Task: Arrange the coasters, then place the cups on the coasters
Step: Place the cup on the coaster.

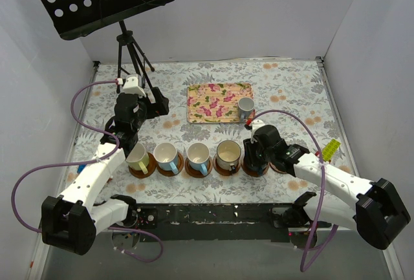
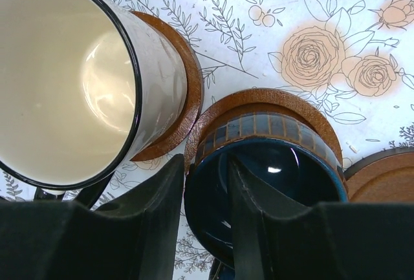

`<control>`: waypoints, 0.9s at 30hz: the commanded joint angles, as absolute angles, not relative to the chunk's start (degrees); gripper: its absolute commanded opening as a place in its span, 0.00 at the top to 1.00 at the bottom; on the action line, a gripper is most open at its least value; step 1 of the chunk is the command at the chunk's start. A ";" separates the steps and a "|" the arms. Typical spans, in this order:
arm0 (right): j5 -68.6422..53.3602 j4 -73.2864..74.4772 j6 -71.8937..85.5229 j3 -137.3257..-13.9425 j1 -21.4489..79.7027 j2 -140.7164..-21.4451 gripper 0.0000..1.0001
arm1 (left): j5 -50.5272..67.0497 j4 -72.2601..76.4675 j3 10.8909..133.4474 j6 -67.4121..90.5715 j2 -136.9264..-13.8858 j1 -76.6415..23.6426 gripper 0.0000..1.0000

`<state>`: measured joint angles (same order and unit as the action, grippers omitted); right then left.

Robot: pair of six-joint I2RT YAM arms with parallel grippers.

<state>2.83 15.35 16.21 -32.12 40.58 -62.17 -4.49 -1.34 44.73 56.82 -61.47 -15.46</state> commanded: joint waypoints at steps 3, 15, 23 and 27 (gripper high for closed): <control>3.78 16.00 15.20 -34.45 40.87 -60.47 0.59 | -4.66 -1.67 46.14 56.51 -61.17 -15.21 0.02; 5.45 20.21 13.80 -38.49 40.87 -59.50 0.59 | -4.31 -1.58 46.14 56.51 -61.52 -15.12 0.02; 6.68 23.90 13.54 -42.18 40.87 -58.71 0.59 | -4.31 -1.58 46.14 56.60 -61.61 -15.20 0.02; 9.49 25.40 13.45 -45.87 40.87 -57.22 0.60 | -4.04 -1.50 46.14 56.69 -61.70 -15.20 0.02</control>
